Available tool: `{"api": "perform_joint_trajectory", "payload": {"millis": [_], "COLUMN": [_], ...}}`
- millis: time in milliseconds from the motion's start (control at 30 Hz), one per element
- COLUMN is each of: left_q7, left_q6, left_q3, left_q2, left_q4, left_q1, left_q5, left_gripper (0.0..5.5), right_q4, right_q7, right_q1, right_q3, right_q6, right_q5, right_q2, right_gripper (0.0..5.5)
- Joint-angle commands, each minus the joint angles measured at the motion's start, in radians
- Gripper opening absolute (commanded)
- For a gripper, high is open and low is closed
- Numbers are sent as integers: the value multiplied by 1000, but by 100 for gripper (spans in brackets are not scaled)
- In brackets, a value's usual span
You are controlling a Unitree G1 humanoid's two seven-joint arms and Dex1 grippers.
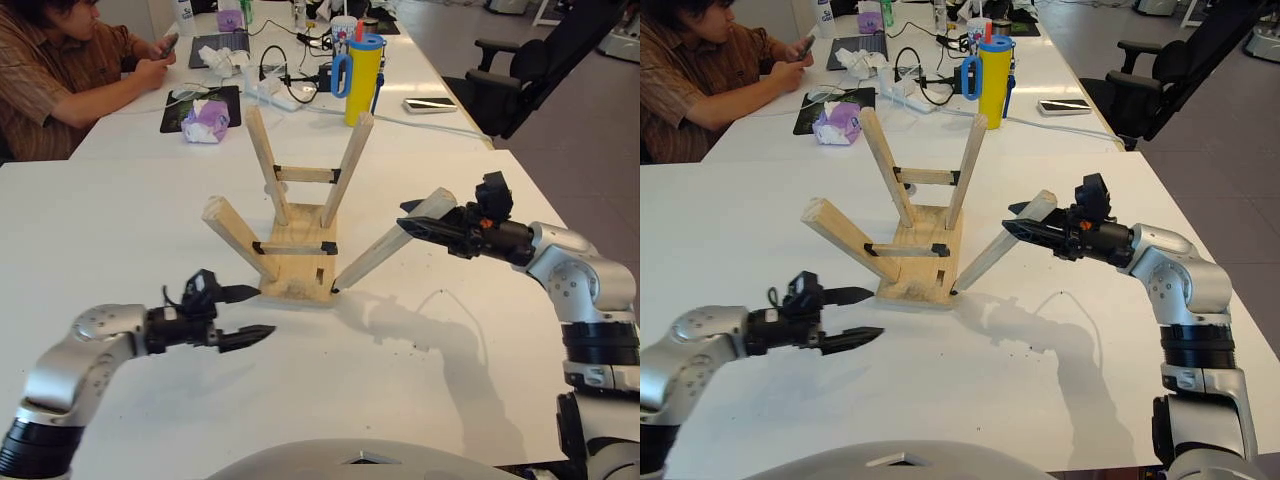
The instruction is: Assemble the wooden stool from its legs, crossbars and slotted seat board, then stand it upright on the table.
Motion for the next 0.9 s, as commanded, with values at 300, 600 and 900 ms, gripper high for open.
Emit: {"api": "perform_joint_trajectory", "payload": {"millis": [300,600,900], "left_q7": [202,190,166], "left_q6": [-250,-229,-215], "left_q3": [-239,-260,-286], "left_q2": [-200,-136,-133], "left_q4": [186,270,286], "left_q1": [-110,-82,-87], "left_q5": [349,441,448], "left_gripper": [420,420,420], "right_q4": [108,54,60], "right_q7": [109,95,42], "right_q1": [-153,-172,-134], "right_q3": [48,52,109], "right_q6": [-39,-1,-63], "right_q5": [-87,-69,-163], "right_q2": [1,53,111], "right_gripper": [203,203,203]}}
